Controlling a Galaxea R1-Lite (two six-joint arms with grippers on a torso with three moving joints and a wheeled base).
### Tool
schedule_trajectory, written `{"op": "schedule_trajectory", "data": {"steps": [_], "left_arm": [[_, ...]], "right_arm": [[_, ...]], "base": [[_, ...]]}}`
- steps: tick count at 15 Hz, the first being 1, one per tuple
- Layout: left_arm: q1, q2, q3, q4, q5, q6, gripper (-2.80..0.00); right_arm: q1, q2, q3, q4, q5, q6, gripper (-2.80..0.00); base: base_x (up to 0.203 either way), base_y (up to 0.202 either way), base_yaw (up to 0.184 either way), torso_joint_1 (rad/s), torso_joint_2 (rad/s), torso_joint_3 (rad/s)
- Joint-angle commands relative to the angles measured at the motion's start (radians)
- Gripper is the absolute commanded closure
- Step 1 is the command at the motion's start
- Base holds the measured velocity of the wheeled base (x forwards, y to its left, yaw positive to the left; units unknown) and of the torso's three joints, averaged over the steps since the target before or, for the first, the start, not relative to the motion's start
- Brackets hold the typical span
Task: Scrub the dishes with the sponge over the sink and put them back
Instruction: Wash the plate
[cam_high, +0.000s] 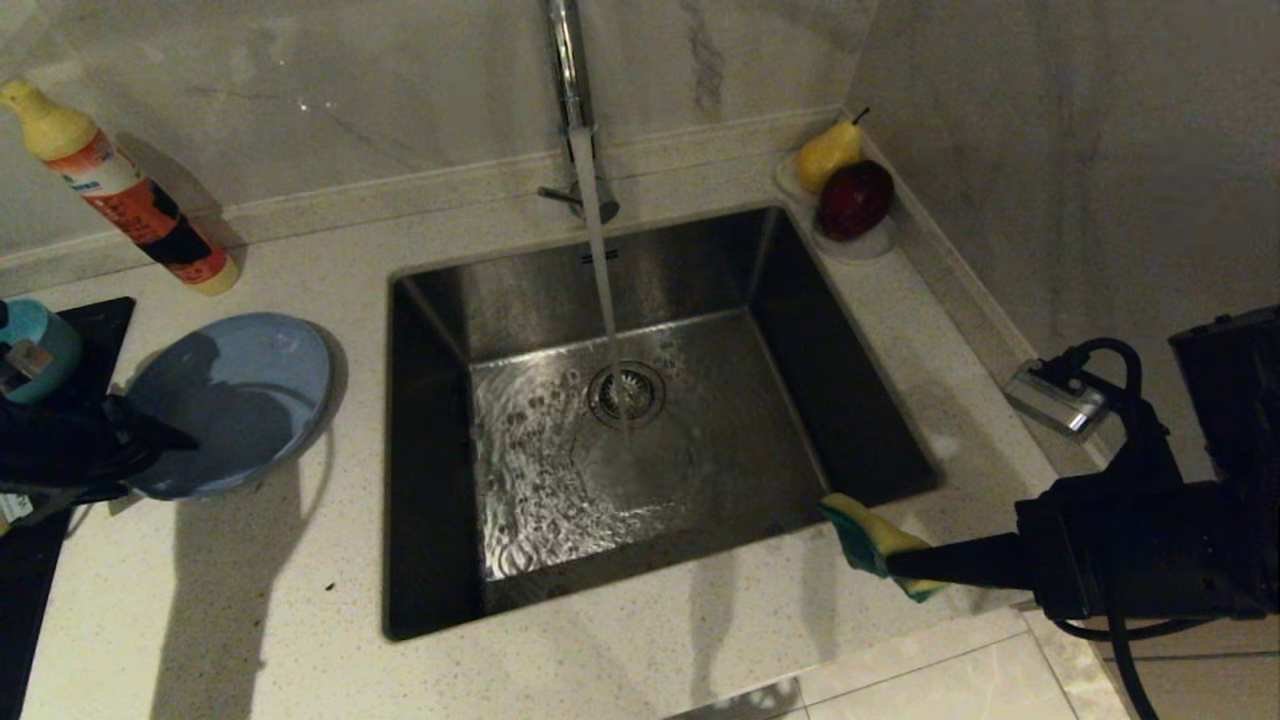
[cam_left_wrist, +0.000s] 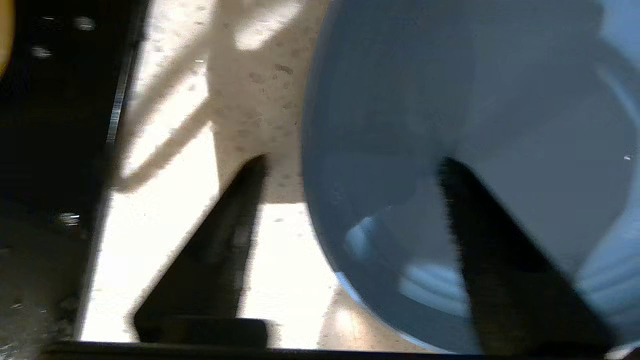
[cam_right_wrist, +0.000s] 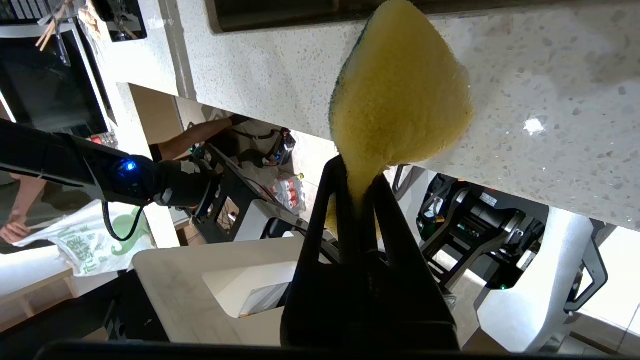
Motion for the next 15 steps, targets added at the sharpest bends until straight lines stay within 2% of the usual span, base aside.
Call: {"op": "schedule_trajectory", "data": {"steps": [1,13,15], "left_arm": [[0.003,0.004,0.002,-0.001,0.0,-0.004,0.0],[0.083,-0.002,-0.07,-0.013,-0.012,-0.059,0.0],[0.089,-0.003,-0.101,-0.013,-0.009,-0.094,0.0]], "right_arm": [[0.001,0.006,-0.005,0.001,0.005,0.002,0.0],[0.021,0.018,-0.013,0.001,0.013,0.004,0.0],[0.025,0.013,-0.013,-0.004,0.012,0.004,0.0]], "base": [[0.0,0.0,0.0,0.0,0.0,0.0],[0.0,0.0,0.0,0.0,0.0,0.0],[0.0,0.0,0.0,0.0,0.0,0.0]]}}
